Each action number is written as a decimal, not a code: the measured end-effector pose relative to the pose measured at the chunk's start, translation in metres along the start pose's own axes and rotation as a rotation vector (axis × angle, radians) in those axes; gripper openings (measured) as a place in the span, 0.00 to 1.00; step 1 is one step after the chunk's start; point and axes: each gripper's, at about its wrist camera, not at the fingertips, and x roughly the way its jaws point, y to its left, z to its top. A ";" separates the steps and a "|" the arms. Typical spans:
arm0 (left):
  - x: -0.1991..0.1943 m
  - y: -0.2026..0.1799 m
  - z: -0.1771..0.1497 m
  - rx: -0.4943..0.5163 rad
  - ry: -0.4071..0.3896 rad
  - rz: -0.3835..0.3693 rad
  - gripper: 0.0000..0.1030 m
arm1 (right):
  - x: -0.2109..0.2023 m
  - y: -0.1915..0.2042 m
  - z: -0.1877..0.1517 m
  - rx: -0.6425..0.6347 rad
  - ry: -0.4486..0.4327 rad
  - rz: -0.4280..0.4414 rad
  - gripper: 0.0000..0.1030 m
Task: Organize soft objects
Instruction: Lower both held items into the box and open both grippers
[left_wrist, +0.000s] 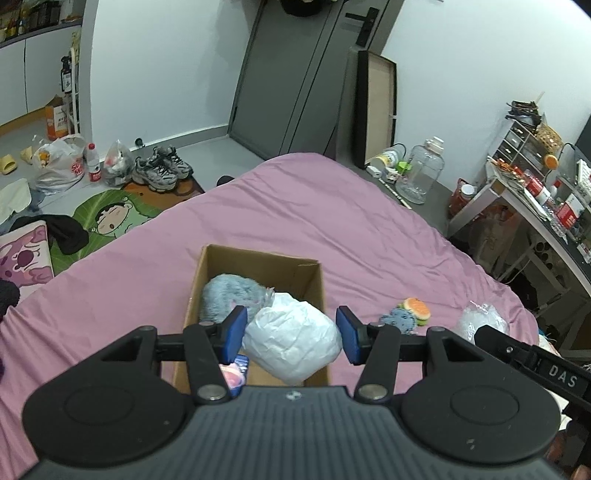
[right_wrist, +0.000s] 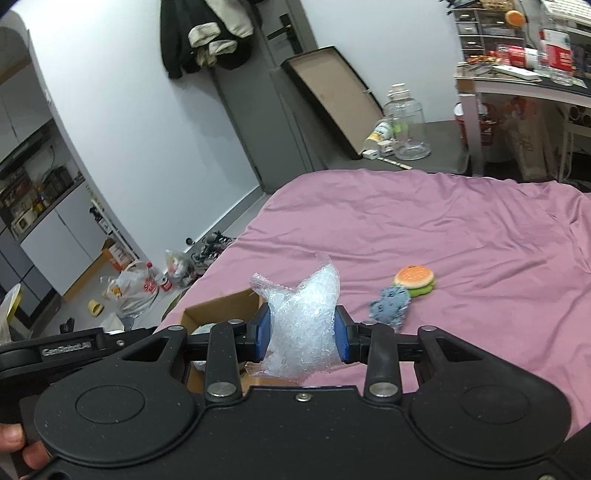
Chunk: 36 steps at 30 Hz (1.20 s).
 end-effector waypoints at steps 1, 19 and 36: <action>0.003 0.004 0.000 -0.005 0.004 0.001 0.50 | 0.002 0.004 -0.001 -0.007 0.002 0.005 0.33; 0.060 0.034 -0.002 -0.077 0.093 -0.027 0.50 | 0.039 0.034 -0.008 -0.040 0.056 -0.002 0.33; 0.110 0.057 -0.017 -0.144 0.169 -0.015 0.50 | 0.085 0.043 -0.019 -0.043 0.143 0.006 0.33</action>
